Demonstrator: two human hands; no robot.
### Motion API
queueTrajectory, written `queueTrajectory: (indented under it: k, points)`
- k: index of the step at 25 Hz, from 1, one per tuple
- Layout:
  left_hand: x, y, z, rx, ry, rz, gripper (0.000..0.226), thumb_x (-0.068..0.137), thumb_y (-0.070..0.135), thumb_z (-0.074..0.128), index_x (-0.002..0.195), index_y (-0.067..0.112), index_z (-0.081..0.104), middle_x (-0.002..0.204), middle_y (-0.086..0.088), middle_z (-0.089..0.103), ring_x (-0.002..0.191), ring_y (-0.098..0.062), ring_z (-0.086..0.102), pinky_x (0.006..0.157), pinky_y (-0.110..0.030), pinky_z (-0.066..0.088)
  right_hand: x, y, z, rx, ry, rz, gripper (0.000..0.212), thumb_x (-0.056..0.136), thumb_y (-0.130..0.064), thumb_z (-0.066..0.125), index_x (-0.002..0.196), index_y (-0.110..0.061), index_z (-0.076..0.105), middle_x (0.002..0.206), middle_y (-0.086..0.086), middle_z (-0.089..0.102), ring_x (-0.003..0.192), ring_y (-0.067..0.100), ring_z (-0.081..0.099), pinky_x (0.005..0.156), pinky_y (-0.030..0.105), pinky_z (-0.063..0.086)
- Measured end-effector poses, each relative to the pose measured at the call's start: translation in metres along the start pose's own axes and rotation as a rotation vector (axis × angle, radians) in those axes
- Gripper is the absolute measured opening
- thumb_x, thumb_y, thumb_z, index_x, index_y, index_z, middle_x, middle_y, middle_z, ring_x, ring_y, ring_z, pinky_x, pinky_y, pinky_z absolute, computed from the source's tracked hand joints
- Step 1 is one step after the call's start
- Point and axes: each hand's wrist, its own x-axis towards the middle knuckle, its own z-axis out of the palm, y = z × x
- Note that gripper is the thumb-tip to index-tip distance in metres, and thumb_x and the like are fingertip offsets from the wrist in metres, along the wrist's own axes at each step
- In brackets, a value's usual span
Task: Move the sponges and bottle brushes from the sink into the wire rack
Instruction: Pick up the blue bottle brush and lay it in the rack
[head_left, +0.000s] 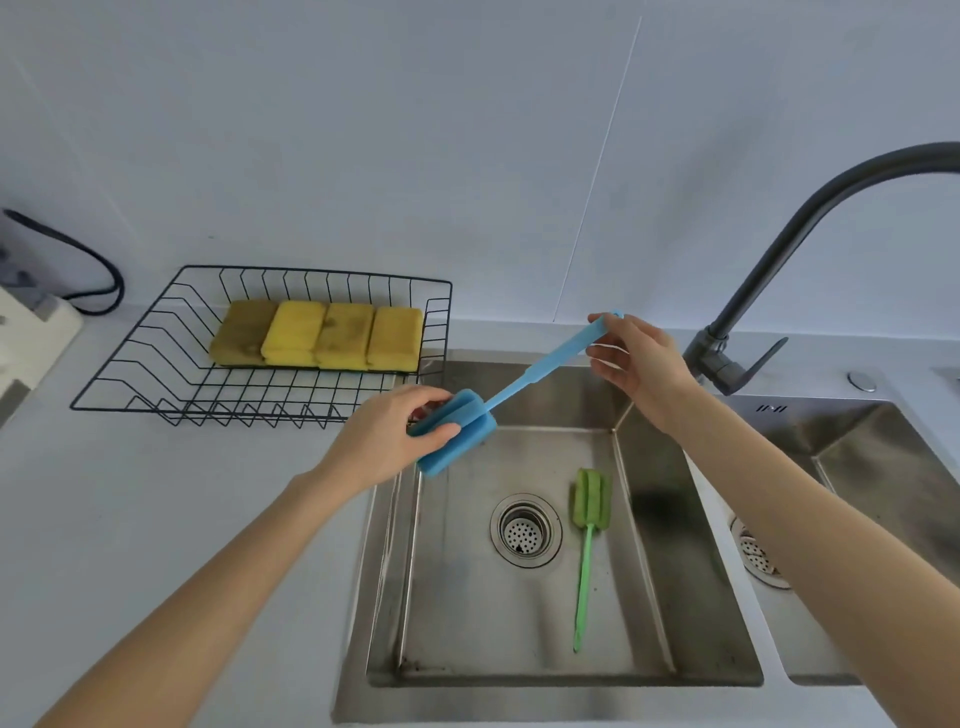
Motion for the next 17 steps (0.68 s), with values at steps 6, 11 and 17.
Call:
queueTrajectory:
  k: [6, 11, 17]
  points:
    - [0.024, -0.026, -0.030, 0.070, 0.100, -0.067, 0.042, 0.085, 0.027, 0.058, 0.125, 0.015, 0.052, 0.120, -0.005, 0.060, 0.102, -0.019, 0.058, 0.081, -0.027, 0.044, 0.016, -0.003, 0.029, -0.035, -0.026, -0.026, 0.022, 0.097, -0.014, 0.045, 0.084, -0.016, 0.064, 0.086, 0.000, 0.063, 0.076, 0.011, 0.064, 0.065, 0.014, 0.056]
    - [0.046, -0.053, -0.033, 0.074, 0.192, -0.229, 0.039, 0.087, 0.019, 0.056, 0.125, 0.011, 0.052, 0.124, -0.009, 0.059, 0.108, -0.025, 0.057, 0.087, -0.032, 0.045, 0.040, 0.009, 0.056, -0.114, -0.047, -0.008, 0.014, 0.095, -0.010, 0.047, 0.098, -0.009, 0.061, 0.084, 0.000, 0.065, 0.076, 0.009, 0.065, 0.064, 0.012, 0.055]
    - [0.069, -0.080, -0.018, 0.065, 0.149, -0.319, 0.040, 0.086, 0.018, 0.056, 0.125, 0.009, 0.052, 0.123, -0.012, 0.059, 0.109, -0.026, 0.056, 0.089, -0.037, 0.046, 0.076, 0.020, 0.077, -0.129, -0.010, 0.061, 0.016, 0.097, -0.012, 0.044, 0.101, -0.010, 0.059, 0.096, 0.005, 0.063, 0.074, 0.007, 0.064, 0.064, 0.014, 0.054]
